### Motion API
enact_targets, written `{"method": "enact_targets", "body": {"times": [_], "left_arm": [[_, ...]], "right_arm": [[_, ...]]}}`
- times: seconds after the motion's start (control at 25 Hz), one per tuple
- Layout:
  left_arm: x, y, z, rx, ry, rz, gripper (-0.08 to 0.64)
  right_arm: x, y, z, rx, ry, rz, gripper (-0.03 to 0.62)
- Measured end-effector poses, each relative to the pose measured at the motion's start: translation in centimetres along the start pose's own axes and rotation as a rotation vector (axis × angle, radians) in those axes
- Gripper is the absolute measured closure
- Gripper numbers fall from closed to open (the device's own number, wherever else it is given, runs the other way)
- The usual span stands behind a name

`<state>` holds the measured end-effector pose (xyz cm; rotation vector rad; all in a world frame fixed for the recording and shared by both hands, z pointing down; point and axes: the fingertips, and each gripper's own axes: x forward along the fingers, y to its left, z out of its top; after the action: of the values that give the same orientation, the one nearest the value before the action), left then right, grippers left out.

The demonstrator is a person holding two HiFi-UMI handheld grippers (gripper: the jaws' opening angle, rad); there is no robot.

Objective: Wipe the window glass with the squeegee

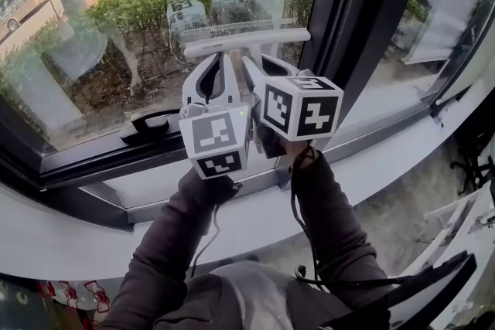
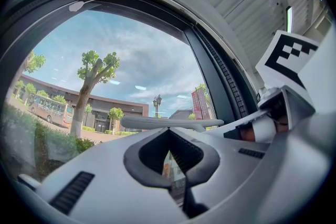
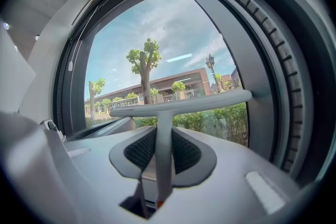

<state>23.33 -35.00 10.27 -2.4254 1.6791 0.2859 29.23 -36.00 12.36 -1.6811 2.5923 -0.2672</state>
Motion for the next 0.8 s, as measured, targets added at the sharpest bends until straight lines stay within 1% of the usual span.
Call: {"method": "enact_targets", "body": {"times": [0.48, 0.8], "left_arm": [[-1.0, -0.1, -3.1, -0.004, 0.057, 0.0, 0.56], [-1.1, 0.1, -4.9, -0.02, 0.096, 0.001, 0.56]], "right_arm": [[0.1, -0.3, -3.3, 0.028, 0.046, -0.002, 0.514], [0.6, -0.6, -5.1, 0.044, 0.082, -0.006, 0.514]]}}
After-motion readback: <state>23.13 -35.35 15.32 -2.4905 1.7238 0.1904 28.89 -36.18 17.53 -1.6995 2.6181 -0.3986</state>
